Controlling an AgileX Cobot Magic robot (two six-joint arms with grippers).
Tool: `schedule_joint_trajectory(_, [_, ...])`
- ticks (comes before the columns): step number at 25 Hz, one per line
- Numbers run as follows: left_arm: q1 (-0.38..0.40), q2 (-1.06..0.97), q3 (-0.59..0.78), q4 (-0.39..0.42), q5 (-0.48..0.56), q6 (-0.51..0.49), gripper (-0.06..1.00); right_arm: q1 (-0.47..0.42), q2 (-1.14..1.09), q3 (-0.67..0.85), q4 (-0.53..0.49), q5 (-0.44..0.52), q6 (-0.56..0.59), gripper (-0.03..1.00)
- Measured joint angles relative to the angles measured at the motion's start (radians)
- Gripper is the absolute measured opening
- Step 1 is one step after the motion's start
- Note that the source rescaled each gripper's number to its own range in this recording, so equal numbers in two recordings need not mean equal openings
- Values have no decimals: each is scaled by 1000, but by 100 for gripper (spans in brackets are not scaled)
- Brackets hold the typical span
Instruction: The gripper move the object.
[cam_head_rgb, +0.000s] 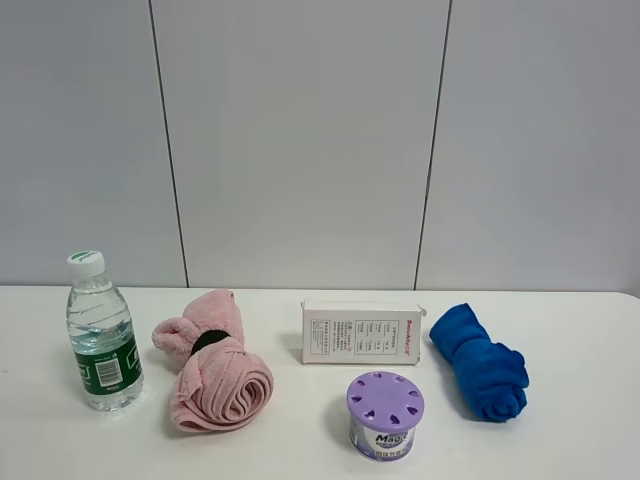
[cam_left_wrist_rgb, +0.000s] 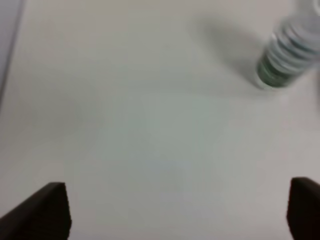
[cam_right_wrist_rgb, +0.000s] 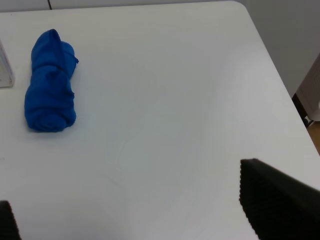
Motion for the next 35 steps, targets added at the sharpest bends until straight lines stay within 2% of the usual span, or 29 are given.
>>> schedule_joint_trajectory(5, [0, -119, 67, -89, 5, 87, 99, 0, 0, 0, 0, 0, 0, 100])
schedule_joint_trajectory(8, [0, -234, 149, -107, 6, 121, 99, 0, 0, 0, 0, 0, 0, 100])
schedule_joint_trajectory(13, [0, -440, 319, -152, 14, 139, 99, 0, 0, 0, 0, 0, 0, 100])
schedule_joint_trajectory(18, [0, -636, 425, -200, 11, 139, 99, 0, 0, 0, 0, 0, 0, 100])
schedule_joint_trajectory(23, [0, -767, 441, -205, -23, 139, 99, 0, 0, 0, 0, 0, 0, 100])
schedule_joint_trajectory(26, [0, -775, 445, -197, -45, 139, 99, 0, 0, 0, 0, 0, 0, 100])
schedule_joint_trajectory(29, [0, -776, 477, -179, -123, 139, 99, 0, 0, 0, 0, 0, 0, 100])
schedule_joint_trajectory(35, [25, -776, 486, -162, -146, 117, 99, 0, 0, 0, 0, 0, 0, 100])
